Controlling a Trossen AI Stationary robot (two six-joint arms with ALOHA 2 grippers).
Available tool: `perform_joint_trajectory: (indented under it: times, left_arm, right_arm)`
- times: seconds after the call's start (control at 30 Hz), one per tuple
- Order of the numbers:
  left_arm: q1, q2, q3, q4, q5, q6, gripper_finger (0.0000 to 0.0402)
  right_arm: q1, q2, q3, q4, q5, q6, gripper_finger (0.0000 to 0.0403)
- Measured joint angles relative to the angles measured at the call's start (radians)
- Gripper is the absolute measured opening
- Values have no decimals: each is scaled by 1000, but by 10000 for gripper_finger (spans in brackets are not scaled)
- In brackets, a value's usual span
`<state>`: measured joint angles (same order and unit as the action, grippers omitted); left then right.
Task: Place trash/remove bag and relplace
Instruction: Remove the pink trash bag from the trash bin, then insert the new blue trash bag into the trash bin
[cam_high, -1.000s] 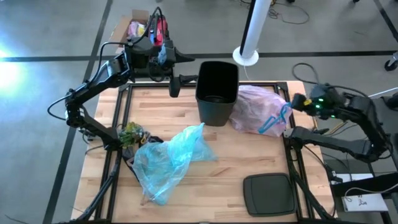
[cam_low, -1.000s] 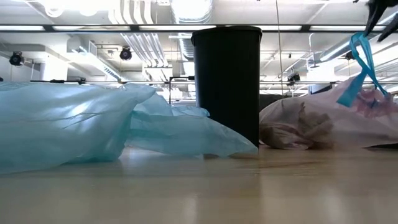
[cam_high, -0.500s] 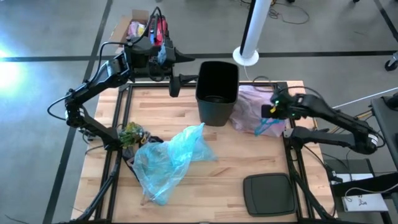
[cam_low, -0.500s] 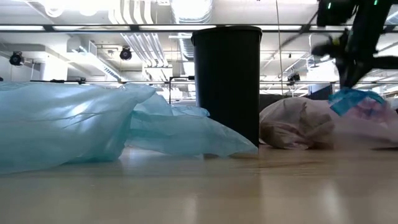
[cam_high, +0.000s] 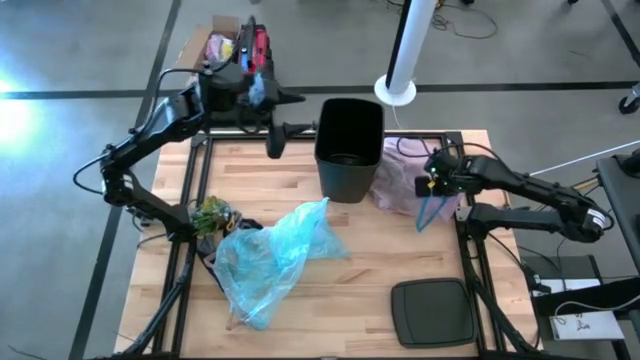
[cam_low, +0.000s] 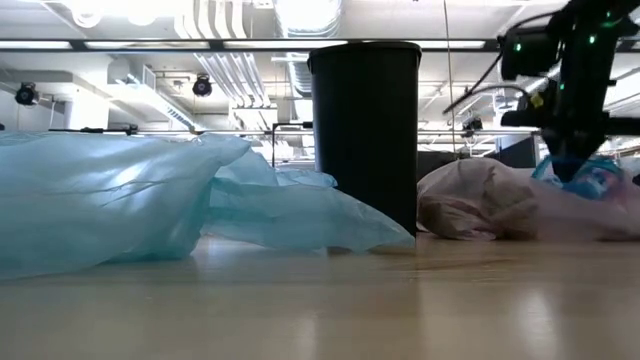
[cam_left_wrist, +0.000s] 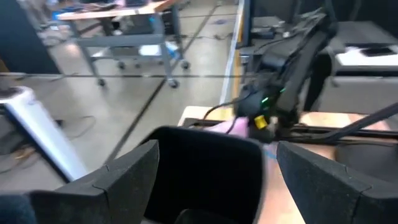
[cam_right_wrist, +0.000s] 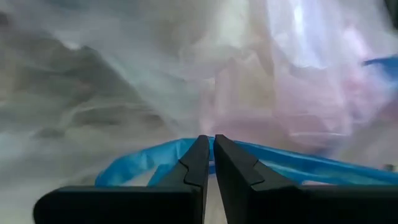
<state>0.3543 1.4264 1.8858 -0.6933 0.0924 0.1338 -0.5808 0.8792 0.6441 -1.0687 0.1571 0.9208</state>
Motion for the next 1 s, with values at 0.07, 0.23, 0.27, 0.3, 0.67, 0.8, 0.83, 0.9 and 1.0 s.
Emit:
perform_joint_trajectory:
  times: [0.07, 0.23, 0.27, 0.3, 0.67, 0.8, 0.83, 0.9, 1.0]
  left_arm:
    - [-1, -25, 0, -24, -45, 7, 311]
    - [-4, -78, 0, -223, -57, -69, 311]
    - [-5, -83, 0, -281, -57, -88, 311]
    - [-5, -88, -3, -335, -56, -112, 311]
    - [-124, -196, -299, -536, -55, -483, 311]
    - [-235, -233, -462, -487, -55, -634, 311]
    - [-266, -234, -499, -460, -58, -666, 311]
    - [-332, -234, -571, -387, -86, -732, 311]
    - [-412, -219, -673, -251, -176, -816, 311]
  right_arm:
    - [0, -5, 52, -51, 4, -39, 14]
    - [0, -5, 196, -175, 66, -137, 14]
    - [0, -6, 223, -184, 93, -157, 14]
    - [0, -7, 248, -188, 119, -175, 14]
    - [0, -17, 461, 88, 248, -540, 16]
    - [0, -17, 494, 197, 237, -646, 47]
    - [0, -17, 496, 219, 230, -670, 59]
    - [0, -17, 491, 259, 210, -711, 85]
    - [0, -14, 468, 300, 186, -744, 125]
